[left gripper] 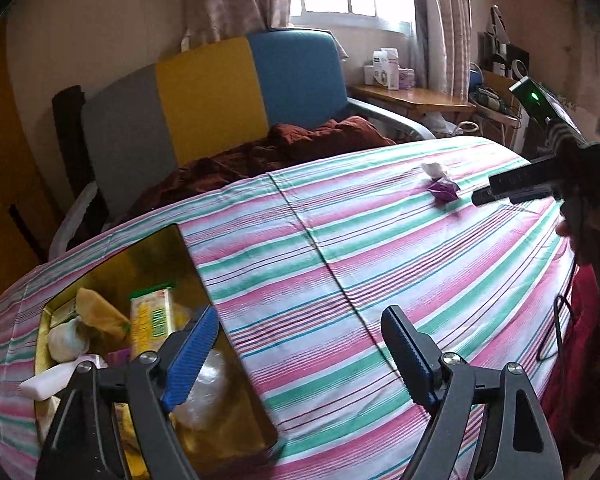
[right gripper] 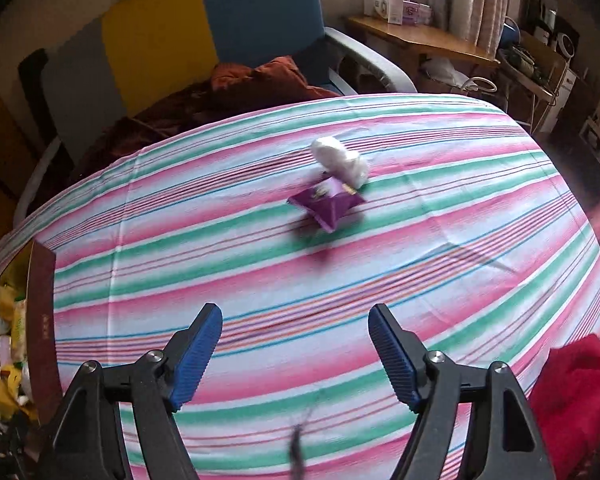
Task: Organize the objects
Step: 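Move both tools from the gold tray back to the last items, then grasp the purple packet with the right tool while the left tool grasps the white bag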
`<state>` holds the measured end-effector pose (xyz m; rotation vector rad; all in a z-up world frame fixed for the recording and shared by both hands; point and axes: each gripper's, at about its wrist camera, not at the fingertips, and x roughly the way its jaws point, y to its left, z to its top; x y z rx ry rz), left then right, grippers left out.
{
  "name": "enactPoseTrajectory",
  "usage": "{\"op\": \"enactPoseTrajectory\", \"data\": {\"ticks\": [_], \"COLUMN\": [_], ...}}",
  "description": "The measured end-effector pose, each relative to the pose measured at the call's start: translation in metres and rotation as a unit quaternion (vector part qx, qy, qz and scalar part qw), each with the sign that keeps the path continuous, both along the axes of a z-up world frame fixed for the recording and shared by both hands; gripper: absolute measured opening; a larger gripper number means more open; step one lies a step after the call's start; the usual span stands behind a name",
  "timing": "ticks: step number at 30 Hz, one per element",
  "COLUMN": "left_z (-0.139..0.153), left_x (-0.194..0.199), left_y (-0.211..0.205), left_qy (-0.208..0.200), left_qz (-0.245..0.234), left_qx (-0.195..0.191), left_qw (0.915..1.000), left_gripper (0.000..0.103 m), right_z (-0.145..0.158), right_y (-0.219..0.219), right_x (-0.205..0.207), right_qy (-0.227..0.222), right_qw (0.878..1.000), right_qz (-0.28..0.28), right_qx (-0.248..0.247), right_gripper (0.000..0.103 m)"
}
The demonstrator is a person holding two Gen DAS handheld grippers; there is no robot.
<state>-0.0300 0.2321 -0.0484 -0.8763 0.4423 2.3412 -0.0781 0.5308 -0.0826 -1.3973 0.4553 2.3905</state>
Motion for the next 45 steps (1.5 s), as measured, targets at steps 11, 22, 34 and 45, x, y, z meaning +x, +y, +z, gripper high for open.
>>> {"op": "enactPoseTrajectory", "data": {"ticks": [11, 22, 34, 45], "left_z": [-0.016, -0.028, -0.026, -0.017], "left_x": [-0.013, -0.025, -0.036, -0.073], "left_y": [0.027, 0.054, 0.074, 0.149], "left_qy": [-0.033, -0.062, -0.068, -0.085], "left_qz": [-0.02, -0.03, -0.039, -0.077], "left_qx": [-0.007, -0.012, -0.013, -0.006], "left_qw": [0.9992, 0.9975, 0.9969, 0.9934], "left_gripper": [0.084, 0.084, 0.084, 0.084], "right_z": [-0.025, -0.07, -0.071, -0.068], "right_y": [0.065, 0.116, 0.085, 0.137], "right_x": [-0.046, -0.078, -0.096, -0.029], "right_qy": [-0.011, 0.0, -0.1, -0.08], "right_qw": [0.998, 0.974, 0.994, 0.993], "right_qz": [-0.056, -0.152, 0.004, -0.077], "right_qx": [-0.007, -0.17, -0.044, -0.043], "right_gripper": [0.077, 0.076, 0.034, 0.034]}}
